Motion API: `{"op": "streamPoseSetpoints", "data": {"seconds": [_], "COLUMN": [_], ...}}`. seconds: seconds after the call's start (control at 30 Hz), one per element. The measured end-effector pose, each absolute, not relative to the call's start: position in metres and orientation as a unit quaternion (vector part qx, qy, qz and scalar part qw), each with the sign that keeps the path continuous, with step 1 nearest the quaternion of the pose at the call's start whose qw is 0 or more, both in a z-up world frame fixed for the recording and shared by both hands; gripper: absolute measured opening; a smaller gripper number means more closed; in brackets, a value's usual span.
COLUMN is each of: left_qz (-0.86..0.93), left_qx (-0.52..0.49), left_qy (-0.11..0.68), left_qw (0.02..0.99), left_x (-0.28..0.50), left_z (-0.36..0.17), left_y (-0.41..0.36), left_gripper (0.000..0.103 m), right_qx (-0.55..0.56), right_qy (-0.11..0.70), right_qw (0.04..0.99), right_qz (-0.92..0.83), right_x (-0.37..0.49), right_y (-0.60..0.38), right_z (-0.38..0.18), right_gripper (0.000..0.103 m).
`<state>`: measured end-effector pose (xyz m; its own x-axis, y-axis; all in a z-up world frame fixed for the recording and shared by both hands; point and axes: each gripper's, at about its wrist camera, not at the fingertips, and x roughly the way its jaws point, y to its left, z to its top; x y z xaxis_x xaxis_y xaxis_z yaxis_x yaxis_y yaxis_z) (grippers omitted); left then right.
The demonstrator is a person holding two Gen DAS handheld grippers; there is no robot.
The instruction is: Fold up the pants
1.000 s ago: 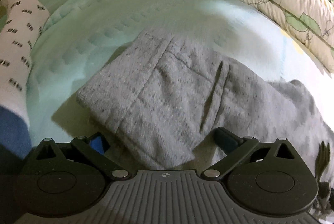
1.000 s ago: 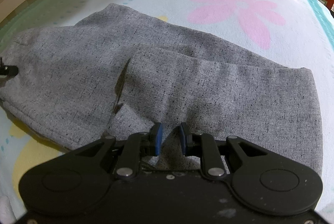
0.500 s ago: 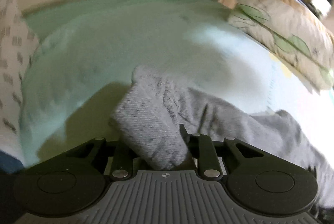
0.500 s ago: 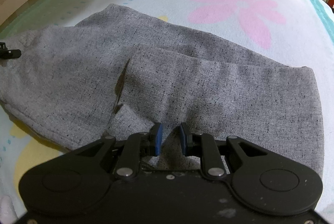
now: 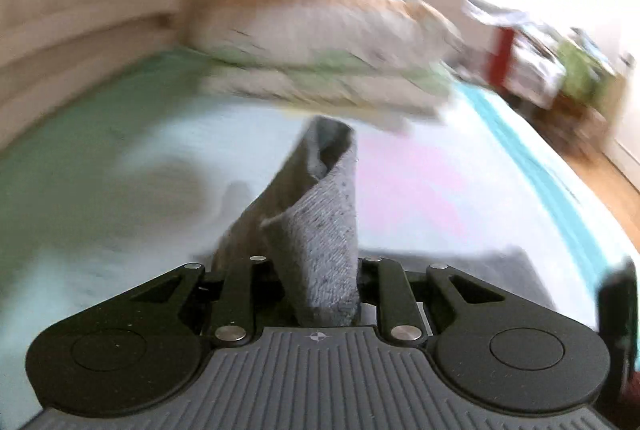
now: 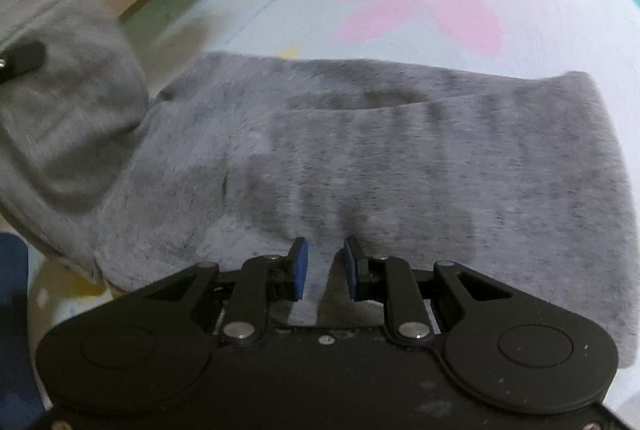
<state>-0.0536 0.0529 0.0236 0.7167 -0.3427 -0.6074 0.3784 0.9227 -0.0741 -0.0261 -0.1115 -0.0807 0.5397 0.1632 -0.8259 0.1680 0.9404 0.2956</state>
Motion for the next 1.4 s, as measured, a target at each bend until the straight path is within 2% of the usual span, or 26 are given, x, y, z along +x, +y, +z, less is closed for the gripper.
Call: {"op": "streamPoseSetpoints", "data": {"seconds": [0.13,0.23,0.4,0.47,0.63,0.87,1.03,1.27,1.4], "left_qz": [-0.217,-0.206,-0.201,-0.204,-0.241,-0.271,-0.243,-0.203,-0.208], "left_qx": [0.062,0.079,0.080,0.074,0.036,0.033,0.056,0.059,0.077], "left_qy": [0.362,0.353,0.347,0.347,0.341,0.323,0.357,0.405,0.395], "left_qw": [0.904,0.909,0.913,0.913,0.908,0.906,0.900,0.890,0.892], "left_x": [-0.058,-0.070,-0.079,-0.081,-0.072,-0.073,-0.093,-0.123,-0.129], "left_z": [-0.009,-0.018,-0.009,-0.004,0.005,0.011,-0.016,-0.046,-0.041], "left_y": [0.007,0.005,0.026,0.027,0.012,-0.006,0.019,0.057,0.058], "left_gripper": [0.023,0.024,0.030,0.031,0.047,0.061,0.062,0.062,0.061], "right_qx": [0.192,0.200,0.221,0.225,0.232,0.271,0.320,0.399,0.381], "right_qy": [0.479,0.479,0.471,0.466,0.461,0.455,0.433,0.417,0.436], "right_qw": [0.857,0.855,0.854,0.856,0.856,0.846,0.841,0.817,0.814], "right_qz": [-0.002,0.000,-0.005,-0.013,-0.034,-0.059,-0.052,0.013,0.041], "right_x": [-0.038,-0.044,-0.045,-0.047,-0.043,-0.052,-0.057,-0.050,-0.033], "right_y": [-0.129,-0.140,-0.152,-0.155,-0.163,-0.183,-0.192,-0.183,-0.159], "right_z": [-0.081,-0.079,-0.076,-0.073,-0.069,-0.066,-0.064,-0.070,-0.078], "right_gripper": [0.021,0.023,0.035,0.048,0.051,0.051,0.055,0.074,0.077]}}
